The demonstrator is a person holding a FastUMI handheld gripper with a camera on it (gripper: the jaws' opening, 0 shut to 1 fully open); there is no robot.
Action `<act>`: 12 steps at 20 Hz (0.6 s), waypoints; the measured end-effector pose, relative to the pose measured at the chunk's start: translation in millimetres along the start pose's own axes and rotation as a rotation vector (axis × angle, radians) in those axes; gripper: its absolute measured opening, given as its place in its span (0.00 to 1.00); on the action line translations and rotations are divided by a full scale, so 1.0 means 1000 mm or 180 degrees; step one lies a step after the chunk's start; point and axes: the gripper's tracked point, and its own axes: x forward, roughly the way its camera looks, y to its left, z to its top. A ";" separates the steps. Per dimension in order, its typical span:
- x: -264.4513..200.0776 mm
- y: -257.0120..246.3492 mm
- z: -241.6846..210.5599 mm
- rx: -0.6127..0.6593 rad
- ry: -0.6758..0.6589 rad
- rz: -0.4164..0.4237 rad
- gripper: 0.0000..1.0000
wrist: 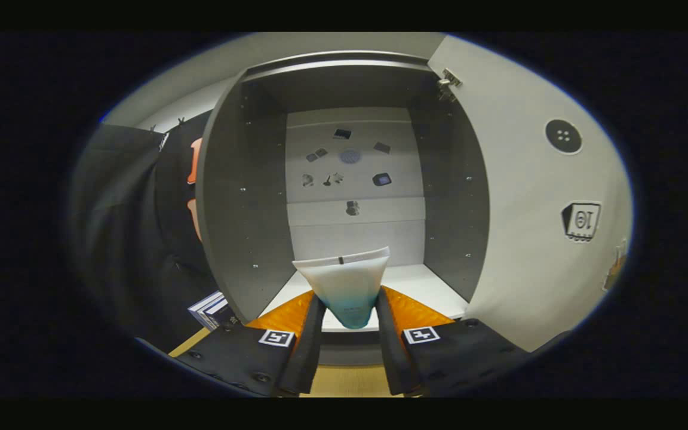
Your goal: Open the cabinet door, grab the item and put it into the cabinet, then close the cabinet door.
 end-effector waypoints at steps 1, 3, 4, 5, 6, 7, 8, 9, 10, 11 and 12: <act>0.014 0.001 -0.004 0.0018 0.0109 0.0019 0.53; 0.040 0.002 -0.013 0.0046 0.0337 0.0048 0.53; 0.051 0.002 -0.016 0.0069 0.0436 0.0051 0.53; 0.062 0.000 -0.019 0.0061 0.0541 0.0036 0.53; 0.072 -0.004 -0.020 0.0015 0.0617 -0.0013 0.53; 0.083 -0.007 -0.023 -0.0066 0.0681 -0.0059 0.53; 0.091 -0.011 -0.027 -0.0158 0.0764 -0.0106 0.53; 0.099 -0.014 -0.033 -0.0222 0.0854 -0.0147 0.53; 0.104 -0.014 -0.039 -0.0244 0.0913 -0.0150 0.53; 0.109 -0.012 -0.044 -0.0240 0.0970 -0.0119 0.53; 0.112 -0.011 -0.049 -0.0227 0.1030 -0.0092 0.53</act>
